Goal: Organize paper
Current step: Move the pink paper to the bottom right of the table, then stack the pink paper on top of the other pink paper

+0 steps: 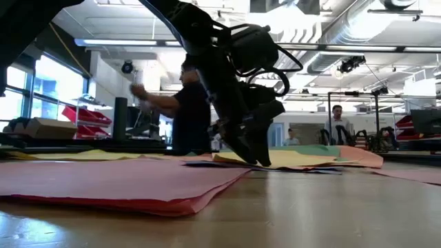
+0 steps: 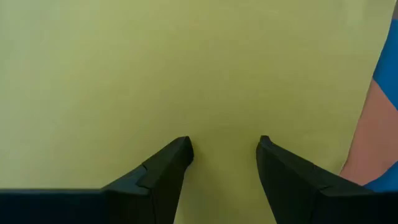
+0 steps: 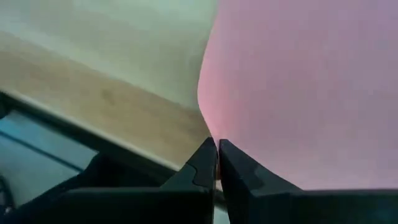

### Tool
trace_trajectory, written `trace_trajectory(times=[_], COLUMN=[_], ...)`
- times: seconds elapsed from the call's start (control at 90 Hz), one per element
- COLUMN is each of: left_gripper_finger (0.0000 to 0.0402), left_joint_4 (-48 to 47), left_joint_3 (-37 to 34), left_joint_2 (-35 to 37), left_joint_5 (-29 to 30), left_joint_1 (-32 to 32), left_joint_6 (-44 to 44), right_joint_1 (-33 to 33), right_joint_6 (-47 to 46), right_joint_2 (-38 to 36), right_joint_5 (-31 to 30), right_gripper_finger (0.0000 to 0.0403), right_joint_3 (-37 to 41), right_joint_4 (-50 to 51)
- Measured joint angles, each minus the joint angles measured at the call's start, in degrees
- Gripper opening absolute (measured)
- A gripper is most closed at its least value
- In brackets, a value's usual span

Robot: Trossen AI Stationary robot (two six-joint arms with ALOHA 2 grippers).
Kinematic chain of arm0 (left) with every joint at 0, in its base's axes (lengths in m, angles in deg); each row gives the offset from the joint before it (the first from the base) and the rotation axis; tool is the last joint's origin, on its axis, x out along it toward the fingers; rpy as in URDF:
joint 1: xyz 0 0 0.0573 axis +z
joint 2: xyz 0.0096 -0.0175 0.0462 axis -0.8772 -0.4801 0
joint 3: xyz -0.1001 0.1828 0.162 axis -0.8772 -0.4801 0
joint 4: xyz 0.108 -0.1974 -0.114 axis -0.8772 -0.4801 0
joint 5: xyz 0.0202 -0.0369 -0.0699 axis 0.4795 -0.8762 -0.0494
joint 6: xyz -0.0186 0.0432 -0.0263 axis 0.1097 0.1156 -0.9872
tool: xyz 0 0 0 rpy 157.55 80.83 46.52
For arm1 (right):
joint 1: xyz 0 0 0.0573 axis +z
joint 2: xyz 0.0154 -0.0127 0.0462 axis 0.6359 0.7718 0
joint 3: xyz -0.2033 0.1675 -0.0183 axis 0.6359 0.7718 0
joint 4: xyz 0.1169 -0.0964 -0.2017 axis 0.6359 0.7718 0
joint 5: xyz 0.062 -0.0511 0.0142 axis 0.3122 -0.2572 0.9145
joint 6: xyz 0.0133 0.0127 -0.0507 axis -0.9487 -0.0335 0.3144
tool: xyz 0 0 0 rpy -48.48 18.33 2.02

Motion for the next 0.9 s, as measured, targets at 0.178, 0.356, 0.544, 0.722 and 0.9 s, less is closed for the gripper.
trace_trajectory(times=[0.178, 0.356, 0.544, 0.722, 0.9], left_gripper_finger=[0.0179, 0.0179, 0.0179, 0.0179, 0.0179], left_joint_4=[0.04, -0.69, -2.92, -1.01, -0.81], left_joint_3=[0.00, -0.09, 0.76, 3.18, 5.06], left_joint_2=[0.00, 0.57, 2.91, 5.61, 6.31], left_joint_5=[0.07, 0.09, 2.08, 4.83, 3.66], left_joint_1=[-0.01, -0.01, 0.05, 1.19, 2.41], left_joint_6=[0.00, 0.02, 0.11, 0.11, -0.31], right_joint_1=[-0.10, -0.39, -2.41, -5.34, -8.63], right_joint_6=[0.08, 0.17, 0.22, 3.79, 13.08], right_joint_2=[0.00, 0.00, -1.98, -7.35, -10.71], right_joint_5=[2.36, 3.96, 7.49, 7.26, 8.58], right_gripper_finger=[0.0003, 0.0043, 0.0121, 0.0187, 0.0241], right_joint_3=[0.00, 0.00, 0.00, 0.00, 0.00], right_joint_4=[0.01, -1.45, -0.58, 5.32, 12.31])
